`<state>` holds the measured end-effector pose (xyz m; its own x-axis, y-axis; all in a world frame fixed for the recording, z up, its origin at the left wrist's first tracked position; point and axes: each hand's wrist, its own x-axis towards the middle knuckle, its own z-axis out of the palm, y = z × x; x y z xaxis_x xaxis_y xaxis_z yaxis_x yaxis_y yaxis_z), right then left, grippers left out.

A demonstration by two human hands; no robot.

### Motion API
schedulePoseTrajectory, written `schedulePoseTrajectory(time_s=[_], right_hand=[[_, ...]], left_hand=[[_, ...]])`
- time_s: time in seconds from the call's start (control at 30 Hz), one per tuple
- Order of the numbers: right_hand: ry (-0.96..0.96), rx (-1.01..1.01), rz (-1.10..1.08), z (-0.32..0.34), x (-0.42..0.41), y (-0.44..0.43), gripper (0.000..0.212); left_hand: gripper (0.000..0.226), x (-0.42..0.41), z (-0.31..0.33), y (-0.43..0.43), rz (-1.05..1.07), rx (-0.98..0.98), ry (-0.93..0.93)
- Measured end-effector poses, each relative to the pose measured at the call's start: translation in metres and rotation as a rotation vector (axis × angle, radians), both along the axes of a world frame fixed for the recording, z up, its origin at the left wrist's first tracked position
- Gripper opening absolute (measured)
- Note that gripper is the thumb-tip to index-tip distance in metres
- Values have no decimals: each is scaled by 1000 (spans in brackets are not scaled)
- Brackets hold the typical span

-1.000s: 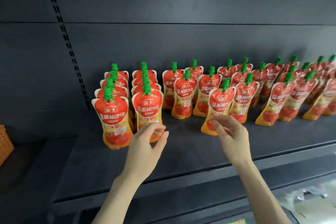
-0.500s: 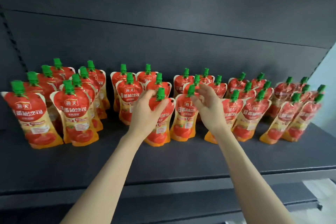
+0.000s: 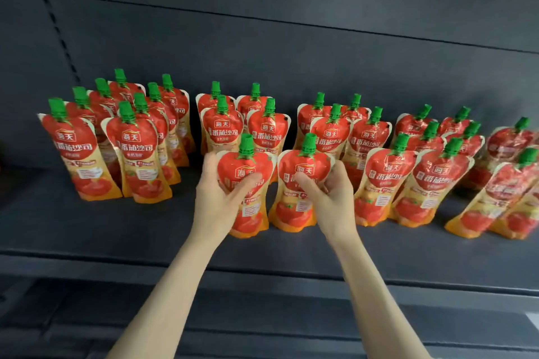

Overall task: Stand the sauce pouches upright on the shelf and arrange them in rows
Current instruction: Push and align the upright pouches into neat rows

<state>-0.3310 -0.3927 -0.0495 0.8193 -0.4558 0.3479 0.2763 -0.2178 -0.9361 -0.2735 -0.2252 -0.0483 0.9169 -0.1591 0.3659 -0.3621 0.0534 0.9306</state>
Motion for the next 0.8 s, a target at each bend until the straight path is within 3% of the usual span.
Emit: schedulePoseTrajectory(time_s=[0.1,0.33,0.8], right_hand=[[78,63,19,-33,-5,9,30],[51,126,49,-34,0,42,24],[43,137,108,-47,62,240,21]], left_hand=[[48,-10,-29,1,-84,-19,147],[28,-6,-34,35,-122,-18,155],[25,58,-40,239,-52,-13,154]])
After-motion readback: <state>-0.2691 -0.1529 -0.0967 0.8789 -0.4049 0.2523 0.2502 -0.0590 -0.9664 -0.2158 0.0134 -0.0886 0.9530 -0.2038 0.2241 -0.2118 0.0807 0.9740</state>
